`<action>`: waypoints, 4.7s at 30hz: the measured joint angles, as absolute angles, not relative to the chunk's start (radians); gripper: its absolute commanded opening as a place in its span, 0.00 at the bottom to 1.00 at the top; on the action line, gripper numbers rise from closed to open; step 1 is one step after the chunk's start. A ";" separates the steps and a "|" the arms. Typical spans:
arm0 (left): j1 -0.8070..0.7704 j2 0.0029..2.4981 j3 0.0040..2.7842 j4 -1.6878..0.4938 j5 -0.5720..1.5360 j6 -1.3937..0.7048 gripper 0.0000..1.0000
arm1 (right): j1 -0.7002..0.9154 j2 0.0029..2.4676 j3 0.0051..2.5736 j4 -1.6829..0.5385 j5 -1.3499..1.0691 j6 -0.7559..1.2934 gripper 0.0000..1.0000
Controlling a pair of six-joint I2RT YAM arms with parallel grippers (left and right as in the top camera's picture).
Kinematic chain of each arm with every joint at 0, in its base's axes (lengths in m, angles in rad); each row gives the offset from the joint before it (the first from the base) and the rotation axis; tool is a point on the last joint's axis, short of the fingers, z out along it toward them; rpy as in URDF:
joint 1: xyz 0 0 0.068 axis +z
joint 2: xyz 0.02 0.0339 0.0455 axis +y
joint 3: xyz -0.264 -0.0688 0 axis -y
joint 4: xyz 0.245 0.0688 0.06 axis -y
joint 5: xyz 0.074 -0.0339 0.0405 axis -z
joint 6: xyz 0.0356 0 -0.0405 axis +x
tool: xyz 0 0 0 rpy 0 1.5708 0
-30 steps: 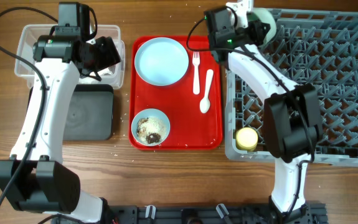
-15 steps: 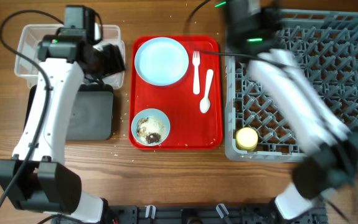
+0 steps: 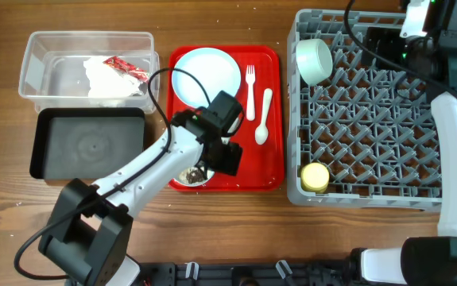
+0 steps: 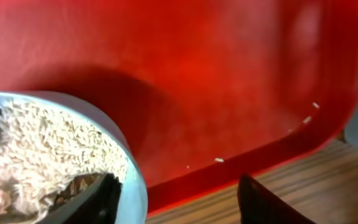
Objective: Sort waste into correct bins and load items into the dishwasher rack
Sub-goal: 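Tip the blue bowl's food scraps onto the black tray, then carry the empty blue bowl back over the red tray, then grasp the blue bowl with the right gripper, withdraw the left, then place the blue bowl in the rack below the green bowl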
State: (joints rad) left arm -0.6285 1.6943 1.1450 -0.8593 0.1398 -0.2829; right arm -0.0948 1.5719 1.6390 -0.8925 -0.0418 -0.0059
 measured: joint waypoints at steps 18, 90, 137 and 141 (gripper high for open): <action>-0.588 1.657 1.240 -0.945 0.085 -0.373 0.04 | -0.095 1.572 1.637 -0.907 -0.052 -0.001 0.99; -0.522 1.879 1.413 -0.913 0.194 -0.349 0.35 | -0.037 1.597 1.636 -0.980 -0.292 0.158 0.97; 0.106 1.775 1.573 -1.014 0.341 -0.379 1.00 | 0.594 2.117 1.631 -1.000 -0.226 0.069 0.25; 0.106 1.775 1.573 -1.014 0.341 -0.380 1.00 | 0.594 2.130 1.631 -0.990 -0.219 0.046 0.08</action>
